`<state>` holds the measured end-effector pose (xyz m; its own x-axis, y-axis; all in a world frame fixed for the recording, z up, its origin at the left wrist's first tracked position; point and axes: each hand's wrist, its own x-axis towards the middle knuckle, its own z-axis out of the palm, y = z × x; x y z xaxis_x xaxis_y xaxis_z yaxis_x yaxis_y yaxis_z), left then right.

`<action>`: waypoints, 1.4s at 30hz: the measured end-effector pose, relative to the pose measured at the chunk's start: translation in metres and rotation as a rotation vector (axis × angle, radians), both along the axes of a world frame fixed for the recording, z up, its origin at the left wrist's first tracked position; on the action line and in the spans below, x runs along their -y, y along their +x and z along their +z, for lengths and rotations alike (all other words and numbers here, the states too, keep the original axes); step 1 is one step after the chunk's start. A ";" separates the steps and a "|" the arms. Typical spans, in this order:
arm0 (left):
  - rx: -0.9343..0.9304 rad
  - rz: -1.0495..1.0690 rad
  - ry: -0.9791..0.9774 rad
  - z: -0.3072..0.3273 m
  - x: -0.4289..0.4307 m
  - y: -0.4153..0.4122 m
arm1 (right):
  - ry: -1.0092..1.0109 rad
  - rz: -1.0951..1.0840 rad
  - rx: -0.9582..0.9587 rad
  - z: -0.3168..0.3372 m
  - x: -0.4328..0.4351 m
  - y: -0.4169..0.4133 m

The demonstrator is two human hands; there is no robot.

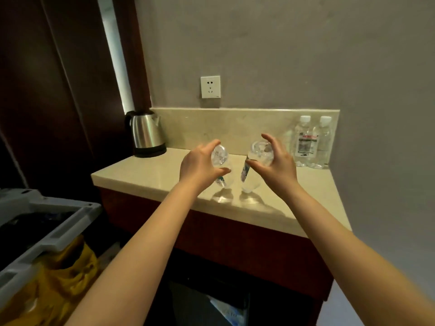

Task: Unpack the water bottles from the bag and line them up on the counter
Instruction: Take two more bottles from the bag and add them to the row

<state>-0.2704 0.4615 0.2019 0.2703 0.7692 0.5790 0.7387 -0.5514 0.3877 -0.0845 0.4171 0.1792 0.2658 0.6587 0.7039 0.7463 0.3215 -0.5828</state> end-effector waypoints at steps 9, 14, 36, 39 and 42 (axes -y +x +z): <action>-0.021 -0.044 0.017 -0.024 -0.139 0.082 | -0.010 -0.093 0.168 -0.026 -0.122 0.074; -0.059 -0.088 -0.077 -0.041 -0.188 0.104 | -0.245 -0.184 0.332 -0.042 -0.144 0.092; -0.492 -0.240 -0.658 -0.015 -0.292 0.140 | -1.062 -0.244 0.127 0.006 -0.230 0.111; -0.417 -0.261 -0.798 -0.019 -0.296 0.147 | -1.179 -0.176 0.023 0.007 -0.238 0.111; -0.326 -0.281 -0.856 -0.025 -0.297 0.150 | -1.134 -0.156 -0.098 0.003 -0.241 0.115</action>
